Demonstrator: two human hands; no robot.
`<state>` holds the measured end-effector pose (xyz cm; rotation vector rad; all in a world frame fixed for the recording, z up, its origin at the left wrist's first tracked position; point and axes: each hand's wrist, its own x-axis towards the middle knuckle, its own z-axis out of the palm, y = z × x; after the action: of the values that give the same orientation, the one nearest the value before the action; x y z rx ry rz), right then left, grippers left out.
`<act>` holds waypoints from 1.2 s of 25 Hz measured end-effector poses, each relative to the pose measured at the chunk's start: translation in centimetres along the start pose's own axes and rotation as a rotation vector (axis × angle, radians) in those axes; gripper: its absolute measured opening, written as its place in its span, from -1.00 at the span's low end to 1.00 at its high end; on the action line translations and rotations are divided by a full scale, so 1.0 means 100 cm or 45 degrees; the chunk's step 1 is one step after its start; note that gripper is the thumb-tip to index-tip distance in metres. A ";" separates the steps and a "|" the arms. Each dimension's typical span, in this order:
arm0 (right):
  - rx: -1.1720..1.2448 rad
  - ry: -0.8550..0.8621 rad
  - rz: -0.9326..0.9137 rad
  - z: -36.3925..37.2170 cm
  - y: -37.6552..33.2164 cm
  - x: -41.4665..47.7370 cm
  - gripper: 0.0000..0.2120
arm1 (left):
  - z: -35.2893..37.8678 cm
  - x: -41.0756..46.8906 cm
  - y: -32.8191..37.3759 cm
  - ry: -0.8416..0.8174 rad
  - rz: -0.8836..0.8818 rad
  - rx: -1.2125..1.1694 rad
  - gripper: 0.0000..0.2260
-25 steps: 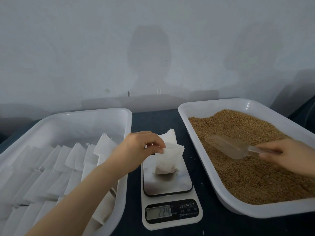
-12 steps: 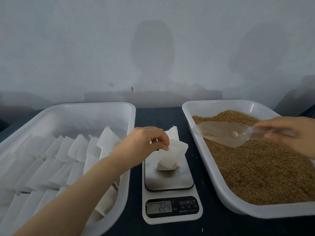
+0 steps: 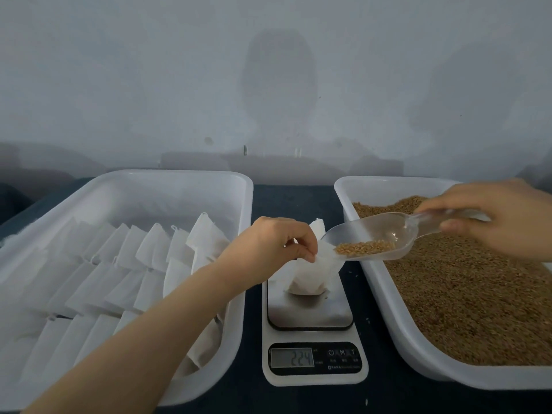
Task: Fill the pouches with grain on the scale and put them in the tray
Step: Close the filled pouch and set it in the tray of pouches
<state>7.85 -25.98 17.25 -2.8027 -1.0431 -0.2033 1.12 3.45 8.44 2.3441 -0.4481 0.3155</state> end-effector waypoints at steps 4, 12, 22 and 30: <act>-0.231 0.053 -0.060 -0.010 0.000 0.014 -0.68 | 0.000 -0.001 0.002 -0.011 -0.034 -0.042 -0.88; -0.455 -0.080 -0.029 -0.031 -0.011 0.036 -0.74 | 0.001 -0.001 0.003 0.002 -0.026 -0.033 -0.93; -0.552 -0.104 -0.019 -0.031 -0.018 0.043 -0.72 | 0.001 -0.001 0.001 0.001 -0.001 -0.026 -0.95; -0.469 -0.133 0.010 -0.029 -0.016 0.037 -0.74 | 0.001 0.000 0.000 0.010 -0.017 -0.035 -0.95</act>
<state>9.38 -22.92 20.85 -3.1756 -1.1166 -0.2767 1.08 3.32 8.35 2.3174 -0.4300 0.3105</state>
